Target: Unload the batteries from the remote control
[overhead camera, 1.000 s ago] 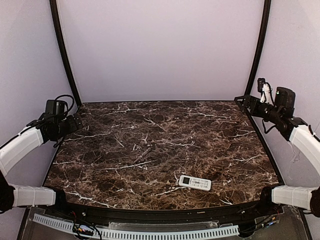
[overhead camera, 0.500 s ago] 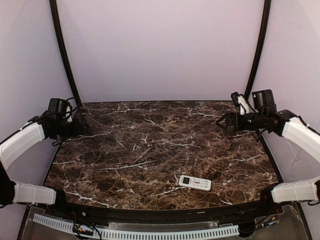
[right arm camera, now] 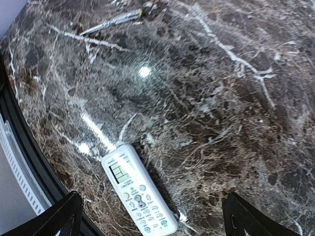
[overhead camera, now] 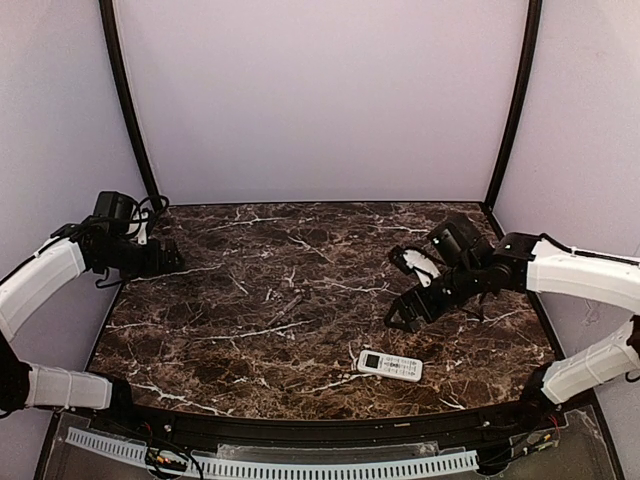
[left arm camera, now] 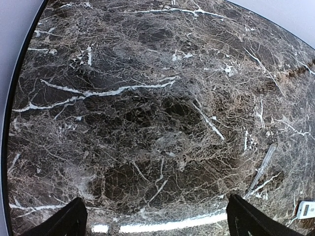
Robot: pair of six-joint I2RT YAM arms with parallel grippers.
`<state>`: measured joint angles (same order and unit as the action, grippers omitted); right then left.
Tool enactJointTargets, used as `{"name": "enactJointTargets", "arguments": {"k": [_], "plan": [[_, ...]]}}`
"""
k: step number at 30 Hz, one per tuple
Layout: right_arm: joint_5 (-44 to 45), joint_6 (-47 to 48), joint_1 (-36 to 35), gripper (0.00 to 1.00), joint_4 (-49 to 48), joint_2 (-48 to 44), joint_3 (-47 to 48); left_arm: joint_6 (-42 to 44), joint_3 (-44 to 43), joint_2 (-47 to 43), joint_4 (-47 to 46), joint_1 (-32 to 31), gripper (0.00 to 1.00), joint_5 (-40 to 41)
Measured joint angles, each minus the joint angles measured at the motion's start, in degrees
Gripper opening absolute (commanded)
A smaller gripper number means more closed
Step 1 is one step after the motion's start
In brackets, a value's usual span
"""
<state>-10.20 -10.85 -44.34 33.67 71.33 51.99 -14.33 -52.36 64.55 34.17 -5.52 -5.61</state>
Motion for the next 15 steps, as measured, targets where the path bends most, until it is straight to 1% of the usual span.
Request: {"name": "enactJointTargets", "arguments": {"k": [9,15], "plan": [[2.19,2.80,-11.65,0.99,3.17,8.94,0.81,2.64,0.00,-0.57,0.46,0.00,1.00,-0.98],[3.45,3.74,-14.29,0.99,5.64,13.73,1.75,3.41,0.00,-0.63,0.55,0.00,1.00,-0.96]]}}
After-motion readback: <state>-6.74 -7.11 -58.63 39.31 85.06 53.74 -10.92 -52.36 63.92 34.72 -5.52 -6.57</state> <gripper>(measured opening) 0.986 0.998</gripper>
